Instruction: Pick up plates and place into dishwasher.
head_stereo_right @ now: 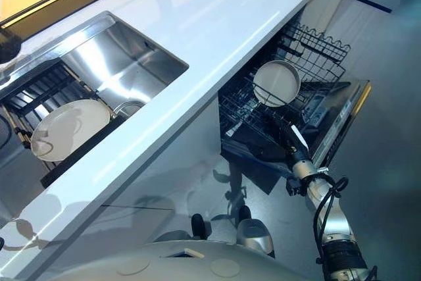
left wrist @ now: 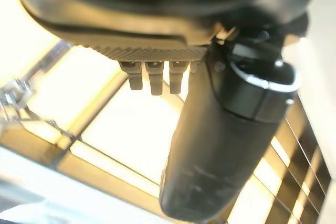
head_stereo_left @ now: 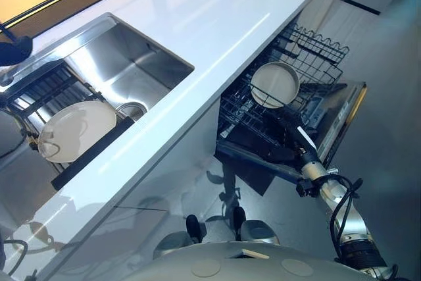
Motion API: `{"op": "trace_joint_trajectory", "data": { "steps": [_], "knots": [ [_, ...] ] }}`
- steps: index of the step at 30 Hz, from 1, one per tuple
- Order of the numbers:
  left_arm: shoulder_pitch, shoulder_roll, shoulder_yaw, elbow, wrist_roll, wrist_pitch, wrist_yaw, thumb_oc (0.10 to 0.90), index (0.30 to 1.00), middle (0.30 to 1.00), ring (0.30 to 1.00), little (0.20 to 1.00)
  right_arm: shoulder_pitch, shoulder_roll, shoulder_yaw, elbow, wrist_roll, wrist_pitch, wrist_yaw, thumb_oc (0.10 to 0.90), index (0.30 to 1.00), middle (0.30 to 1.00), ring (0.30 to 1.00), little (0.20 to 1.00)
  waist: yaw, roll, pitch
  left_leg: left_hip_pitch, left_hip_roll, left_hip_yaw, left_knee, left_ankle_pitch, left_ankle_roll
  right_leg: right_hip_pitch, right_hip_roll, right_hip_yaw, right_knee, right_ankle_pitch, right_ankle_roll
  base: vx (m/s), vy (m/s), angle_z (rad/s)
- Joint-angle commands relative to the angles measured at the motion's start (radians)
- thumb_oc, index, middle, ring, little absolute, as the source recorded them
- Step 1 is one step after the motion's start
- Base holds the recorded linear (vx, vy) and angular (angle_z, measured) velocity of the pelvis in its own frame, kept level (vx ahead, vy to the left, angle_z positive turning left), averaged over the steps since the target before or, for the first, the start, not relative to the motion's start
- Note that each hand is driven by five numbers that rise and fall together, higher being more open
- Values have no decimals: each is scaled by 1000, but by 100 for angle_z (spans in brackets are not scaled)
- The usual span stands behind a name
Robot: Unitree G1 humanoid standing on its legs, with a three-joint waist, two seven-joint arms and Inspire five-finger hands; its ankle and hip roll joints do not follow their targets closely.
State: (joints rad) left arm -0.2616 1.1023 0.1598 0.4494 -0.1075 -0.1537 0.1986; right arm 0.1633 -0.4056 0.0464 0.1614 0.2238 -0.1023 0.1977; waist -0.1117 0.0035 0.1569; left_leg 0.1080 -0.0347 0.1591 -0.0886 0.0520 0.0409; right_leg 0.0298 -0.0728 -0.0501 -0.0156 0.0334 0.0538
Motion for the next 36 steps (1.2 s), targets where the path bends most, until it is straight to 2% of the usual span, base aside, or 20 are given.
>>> {"op": "trace_joint_trajectory", "data": {
  "steps": [1,12,19,23,25,26,27,28,29,31,33,36],
  "knots": [
    [-163,67,11,48,-21,-12,12,800,900,900,900,900,-54,-15,-21,-63,27,-87,-20,800,900,900,900,900,-11,64,-25,2,-71,11,62,-130,75,-101,24,-12,108,-58,66,21,88,-22],
    [-252,13,-125,153,12,68,-97,800,900,900,900,900,-58,-21,-12,-24,3,-126,-55,800,900,900,900,900,-32,57,10,-45,-83,48,107,-133,80,-190,-6,11,148,-14,67,8,91,-15],
    [-279,-1,-177,204,16,126,-171,800,900,900,900,900,-65,-40,3,-13,-4,-139,-77,800,900,900,900,900,-34,60,31,-73,-89,60,128,-133,84,-231,-20,17,168,0,61,-13,95,-5],
    [-272,-2,-196,226,52,128,-171,800,900,900,900,900,-69,-55,13,-20,-1,-137,-87,800,900,900,900,900,-28,62,44,-87,-91,63,142,-133,82,-239,-28,10,171,4,58,-41,59,-2],
    [-273,2,-197,229,67,122,-139,800,900,900,900,900,-71,-60,16,-21,2,-138,-93,800,900,900,900,900,-26,64,46,-90,-91,62,142,-130,81,-241,-30,7,171,4,57,-18,16,2],
    [-275,9,-191,227,66,114,-80,800,900,900,900,900,-72,-58,17,-19,2,-140,-97,800,900,900,900,900,-22,65,47,-91,-92,59,139,-127,80,-242,-31,3,171,3,57,-33,31,5],
    [-277,13,-179,222,77,111,-11,800,900,900,900,900,-73,-56,15,-16,2,-139,-99,800,900,900,900,900,-19,67,45,-90,-93,57,134,-124,79,-241,-31,1,171,1,56,-36,30,1],
    [-280,20,-170,218,75,84,68,800,900,900,900,900,-72,-55,18,-13,3,-141,-104,800,900,900,900,900,-17,68,43,-89,-93,53,130,-122,79,-239,-31,-1,169,-2,55,-36,26,0],
    [-283,29,-136,197,72,44,217,800,900,900,900,900,-68,-47,20,-6,-5,-149,-110,800,900,900,900,900,-11,69,38,-87,-94,48,124,-120,78,-235,-33,-7,166,-6,54,-47,31,1],
    [-257,25,-62,144,72,-2,365,800,900,900,900,900,-64,-27,15,9,-23,-161,-110,800,900,900,900,900,1,72,31,-84,-94,41,115,-120,77,-231,-35,-14,166,-11,52,-41,31,7],
    [-201,-1,18,88,111,-31,447,800,900,900,900,900,-61,-1,16,14,-48,-166,-110,800,900,900,900,900,10,75,24,-79,-93,34,105,-117,74,-226,-36,-20,167,-18,52,-30,23,16],
    [-144,-34,75,30,154,-46,506,800,900,900,900,900,-52,22,29,11,-73,-166,-121,800,900,900,900,900,18,75,12,-70,-93,27,90,-116,71,-218,-37,-29,169,-27,50,-37,18,13]
  ]
}}
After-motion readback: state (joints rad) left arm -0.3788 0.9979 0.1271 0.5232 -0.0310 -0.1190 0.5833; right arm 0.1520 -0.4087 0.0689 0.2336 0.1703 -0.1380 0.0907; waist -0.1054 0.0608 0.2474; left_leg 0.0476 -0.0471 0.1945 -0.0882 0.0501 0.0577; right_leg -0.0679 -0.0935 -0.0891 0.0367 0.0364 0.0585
